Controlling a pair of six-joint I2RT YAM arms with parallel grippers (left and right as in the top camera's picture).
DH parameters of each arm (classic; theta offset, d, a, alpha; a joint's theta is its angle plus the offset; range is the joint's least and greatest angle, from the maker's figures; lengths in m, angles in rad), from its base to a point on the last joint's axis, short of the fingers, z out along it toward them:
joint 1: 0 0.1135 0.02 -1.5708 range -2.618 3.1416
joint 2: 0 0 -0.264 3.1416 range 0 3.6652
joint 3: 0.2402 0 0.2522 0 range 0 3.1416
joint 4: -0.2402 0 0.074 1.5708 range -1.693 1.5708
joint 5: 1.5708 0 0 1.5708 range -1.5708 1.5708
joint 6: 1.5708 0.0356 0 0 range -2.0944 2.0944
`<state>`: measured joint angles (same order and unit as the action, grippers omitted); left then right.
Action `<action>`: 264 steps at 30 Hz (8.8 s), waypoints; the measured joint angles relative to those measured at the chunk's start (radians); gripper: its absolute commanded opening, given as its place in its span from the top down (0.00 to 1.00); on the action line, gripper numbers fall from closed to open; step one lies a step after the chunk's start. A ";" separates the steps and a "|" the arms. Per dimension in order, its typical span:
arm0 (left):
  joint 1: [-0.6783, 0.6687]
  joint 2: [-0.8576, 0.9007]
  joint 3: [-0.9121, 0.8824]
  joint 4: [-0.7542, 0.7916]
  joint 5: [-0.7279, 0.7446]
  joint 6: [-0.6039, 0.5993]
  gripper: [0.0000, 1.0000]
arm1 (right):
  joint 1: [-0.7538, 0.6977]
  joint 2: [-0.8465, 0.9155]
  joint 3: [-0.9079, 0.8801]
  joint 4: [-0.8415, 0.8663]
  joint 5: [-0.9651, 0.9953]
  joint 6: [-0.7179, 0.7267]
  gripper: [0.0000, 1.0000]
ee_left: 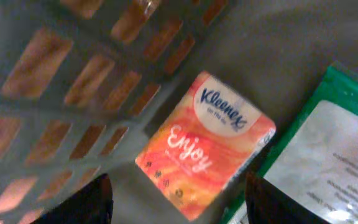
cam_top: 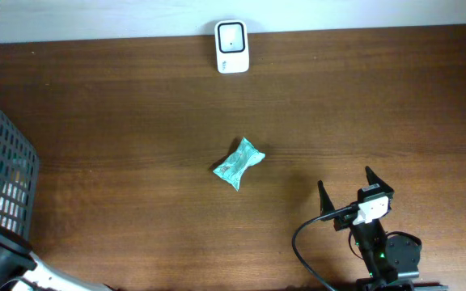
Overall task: Scan the item barcode
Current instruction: 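Reach the left gripper into the basket and grasp the orange packet, then place the orange packet beside the mint-green packet with the left gripper, then reach the left gripper into the basket and grasp the green-white pouch, then lay the green-white pouch left of the packets and release it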
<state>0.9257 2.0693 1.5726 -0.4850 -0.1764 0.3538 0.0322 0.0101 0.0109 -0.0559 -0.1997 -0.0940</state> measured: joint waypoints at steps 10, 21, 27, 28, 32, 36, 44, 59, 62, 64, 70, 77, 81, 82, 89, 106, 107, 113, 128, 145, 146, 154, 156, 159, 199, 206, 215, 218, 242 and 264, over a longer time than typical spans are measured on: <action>-0.032 0.069 0.000 0.054 0.000 0.081 0.48 | 0.000 0.000 0.000 0.000 0.000 0.000 0.02; -0.033 0.099 0.000 0.095 0.000 0.099 1.00 | 0.000 0.000 0.000 0.000 0.000 0.000 0.02; -0.077 0.048 0.000 0.081 0.010 0.033 1.00 | 0.000 0.000 0.000 0.000 0.000 0.000 0.02; -0.100 -0.010 0.000 0.082 0.015 0.007 1.00 | 0.000 0.000 0.000 0.000 0.000 0.000 0.02; -0.157 -0.341 0.010 0.113 0.025 -0.059 1.00 | 0.000 0.000 0.000 0.000 0.000 0.000 0.02; -0.217 -0.631 0.025 0.063 0.056 -0.140 1.00 | 0.000 0.000 0.000 0.000 0.000 0.000 0.02; -0.753 -0.686 0.030 -0.242 0.263 -0.199 1.00 | 0.000 0.000 0.000 0.000 0.000 0.000 0.02; -1.258 -0.127 -0.066 -0.402 0.280 -0.276 0.96 | 0.000 0.000 0.000 0.000 0.000 0.000 0.02; -1.337 -0.081 -0.068 -0.375 0.281 -0.293 0.51 | 0.000 0.000 0.000 0.000 0.000 0.000 0.02; -1.358 -0.077 -0.068 -0.347 0.282 -0.295 0.31 | 0.000 0.000 0.000 0.000 0.000 0.000 0.02; -1.347 -0.079 -0.016 -0.381 0.251 -0.299 0.01 | 0.000 0.000 0.000 0.000 0.000 0.000 0.02; -1.169 -0.334 0.167 -0.461 0.229 -0.259 0.01 | 0.000 0.000 0.000 0.000 0.000 0.000 0.02; -1.033 -0.504 0.176 -0.469 0.138 -0.207 0.01 | 0.000 0.000 0.000 0.000 0.000 0.000 0.02; -1.009 -0.520 0.176 -0.469 0.121 -0.205 0.01 | 0.000 0.000 0.000 0.000 0.000 0.000 0.02; -0.769 -0.581 0.190 -0.495 0.185 -0.271 0.01 | 0.000 0.000 0.000 0.000 0.000 0.000 0.02; -0.490 -0.581 0.243 -0.541 0.210 -0.400 0.01 | 0.000 0.000 0.000 0.000 0.000 0.000 0.02; -0.490 -0.581 0.243 -0.544 0.210 -0.401 0.01 | 0.000 0.000 0.000 0.000 0.000 0.000 0.02; -0.490 -0.542 0.243 -0.548 0.187 -0.401 0.01 | 0.000 0.000 0.000 0.000 0.000 0.001 0.02; -0.490 -0.497 0.243 -0.555 0.176 -0.401 0.00 | 0.000 0.000 0.000 0.000 0.000 0.000 0.02; -0.354 -0.489 0.339 -0.680 0.171 -0.455 0.00 | 0.000 0.000 0.000 0.000 0.000 0.000 0.02; -0.332 -0.489 0.339 -0.682 0.175 -0.460 0.01 | 0.000 0.000 0.000 0.000 0.000 0.000 0.02; -0.052 -0.476 0.217 -0.666 0.238 -0.519 0.00 | 0.000 0.000 0.000 0.000 0.000 0.000 0.02; -0.010 -0.458 0.144 -0.618 0.270 -0.492 0.00 | 0.000 0.000 0.000 0.000 0.000 0.000 0.01; 0.011 -0.442 0.024 -0.522 0.309 -0.418 0.01 | 0.000 0.000 0.000 0.000 0.000 0.000 0.02; -0.009 -0.501 -0.101 -0.424 0.270 -0.323 0.02 | 0.000 0.000 0.000 0.000 0.000 0.000 0.02; -0.009 -0.500 -0.101 -0.418 0.261 -0.266 0.00 | 0.000 0.000 0.000 0.000 0.000 0.000 0.02; -0.009 -0.289 -0.101 -0.428 0.252 -0.058 0.14 | 0.000 0.000 0.000 0.000 0.000 0.000 0.02; -0.009 -0.249 -0.101 -0.418 0.264 -0.027 0.14 | 0.000 0.000 0.000 0.000 0.000 0.000 0.02; -0.010 -0.017 -0.078 -0.279 0.338 0.134 1.00 | 0.000 0.000 0.000 0.000 0.000 0.000 0.02; -0.034 -0.665 0.320 -0.313 0.574 -0.409 1.00 | 0.000 0.000 0.000 0.000 0.000 0.000 0.02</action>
<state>0.8917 1.4040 1.8931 -0.7979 0.3973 -0.0551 0.0322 0.0101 0.0109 -0.0559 -0.1997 -0.0940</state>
